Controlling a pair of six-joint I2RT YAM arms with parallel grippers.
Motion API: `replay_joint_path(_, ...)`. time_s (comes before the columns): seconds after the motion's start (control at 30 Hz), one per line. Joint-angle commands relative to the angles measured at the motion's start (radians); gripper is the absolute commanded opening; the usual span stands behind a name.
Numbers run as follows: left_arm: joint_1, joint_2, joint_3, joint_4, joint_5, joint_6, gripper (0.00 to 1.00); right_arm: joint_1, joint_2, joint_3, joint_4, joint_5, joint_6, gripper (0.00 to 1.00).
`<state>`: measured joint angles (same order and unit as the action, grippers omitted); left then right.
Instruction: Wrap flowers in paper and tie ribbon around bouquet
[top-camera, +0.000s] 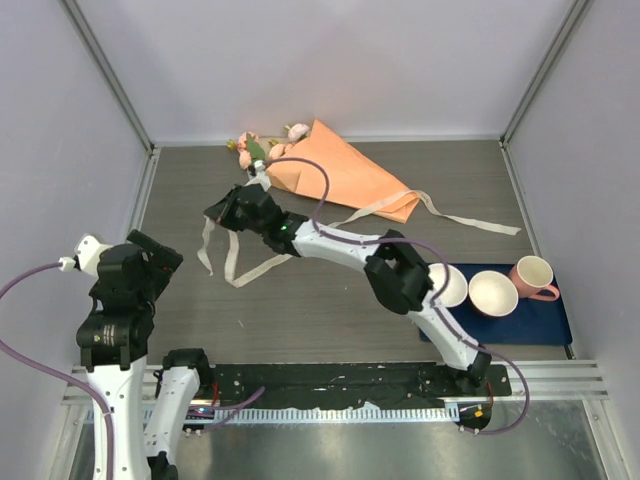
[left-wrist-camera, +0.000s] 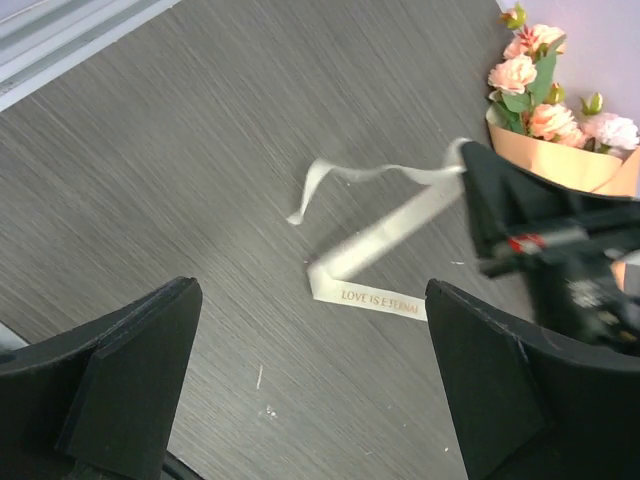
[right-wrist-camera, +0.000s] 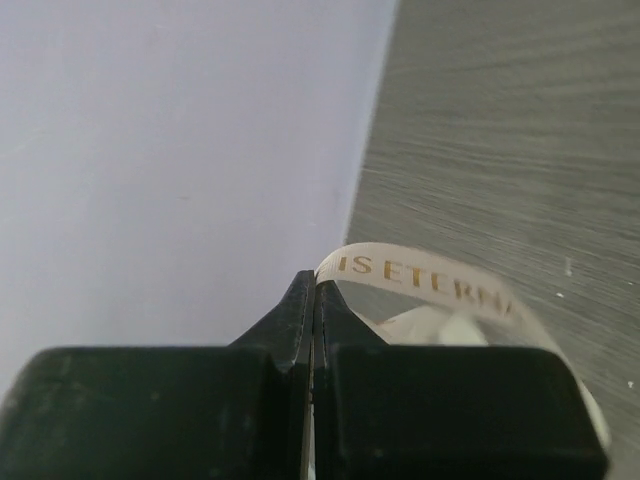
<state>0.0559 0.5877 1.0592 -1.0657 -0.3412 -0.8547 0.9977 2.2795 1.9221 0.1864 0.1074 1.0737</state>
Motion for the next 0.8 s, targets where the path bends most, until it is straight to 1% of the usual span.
replay_joint_path(0.0,0.004,0.018,0.004,-0.005,-0.067,0.020,1.00,0.015,0.207,0.294,-0.028,-0.049,0.106,0.01)
replay_joint_path(0.03,0.005,0.018,0.001,0.007,-0.062,0.034,1.00,0.018,0.272,0.381,-0.083,-0.075,0.101,0.04)
replay_joint_path(0.07,0.005,0.020,-0.002,0.027,-0.065,0.060,1.00,0.018,0.361,0.625,-0.120,-0.189,0.098,0.07)
replay_joint_path(0.1,0.005,0.023,-0.002,0.030,-0.076,0.086,1.00,0.013,0.436,0.753,-0.163,-0.225,0.098,0.10)
replay_joint_path(0.13,0.005,0.026,0.005,0.035,-0.082,0.103,1.00,0.004,0.525,0.847,-0.218,-0.263,0.097,0.15)
replay_joint_path(0.17,0.005,0.026,0.010,0.048,-0.088,0.123,1.00,-0.007,0.526,0.863,-0.200,-0.312,0.097,0.43)
replay_joint_path(0.2,0.005,0.026,0.013,0.061,-0.093,0.140,1.00,-0.022,0.503,0.801,-0.193,-0.421,0.097,0.54)
replay_joint_path(0.23,0.005,0.026,0.007,0.081,-0.073,0.181,1.00,-0.059,0.397,0.611,-0.129,-0.454,0.065,0.61)
replay_joint_path(0.27,0.005,0.032,-0.001,0.136,-0.044,0.209,1.00,-0.076,0.340,0.513,-0.127,-0.471,0.031,0.68)
replay_joint_path(0.3,0.005,0.061,-0.011,0.156,-0.015,0.227,1.00,-0.094,0.266,0.420,-0.136,-0.469,-0.010,0.72)
replay_joint_path(0.33,0.005,0.082,-0.028,0.165,0.031,0.227,1.00,-0.114,0.205,0.284,-0.221,-0.451,-0.076,0.77)
replay_joint_path(0.37,0.004,0.109,-0.039,0.180,0.054,0.218,1.00,-0.148,0.081,0.228,-0.278,-0.421,-0.203,0.82)
replay_joint_path(0.4,0.005,0.180,-0.050,0.197,0.098,0.211,1.00,-0.171,0.027,0.177,-0.330,-0.391,-0.259,0.82)
replay_joint_path(0.43,0.005,0.217,-0.079,0.214,0.198,0.204,1.00,-0.192,-0.024,0.126,-0.411,-0.346,-0.296,0.82)
replay_joint_path(0.47,0.005,0.269,-0.093,0.249,0.259,0.174,1.00,-0.247,-0.125,0.039,-0.451,-0.322,-0.341,0.82)
replay_joint_path(0.5,0.005,0.317,-0.102,0.262,0.310,0.154,1.00,-0.275,-0.171,-0.001,-0.497,-0.287,-0.363,0.82)
replay_joint_path(0.53,0.005,0.422,-0.116,0.269,0.431,0.142,1.00,-0.301,-0.220,-0.067,-0.596,-0.178,-0.380,0.82)
replay_joint_path(0.57,0.005,0.469,-0.123,0.303,0.477,0.114,1.00,-0.335,-0.263,-0.098,-0.643,-0.128,-0.400,0.82)
replay_joint_path(0.6,0.004,0.509,-0.134,0.323,0.516,0.102,1.00,-0.400,-0.344,-0.132,-0.678,-0.062,-0.405,0.82)
replay_joint_path(0.63,0.001,0.581,-0.146,0.338,0.543,0.086,0.99,-0.451,-0.377,-0.197,-0.735,-0.028,-0.393,0.82)
replay_joint_path(0.67,-0.020,0.598,-0.154,0.366,0.516,0.051,0.98,-0.500,-0.406,-0.234,-0.751,-0.020,-0.379,0.82)
replay_joint_path(0.7,-0.033,0.612,-0.165,0.381,0.490,0.031,0.99,-0.616,-0.464,-0.270,-0.760,-0.032,-0.345,0.82)
replay_joint_path(0.73,-0.044,0.620,-0.191,0.395,0.460,0.011,0.99,-0.669,-0.486,-0.349,-0.751,-0.046,-0.330,0.84)
replay_joint_path(0.77,-0.047,0.623,-0.208,0.423,0.408,-0.010,1.00,-0.721,-0.506,-0.385,-0.745,-0.079,-0.316,0.84)
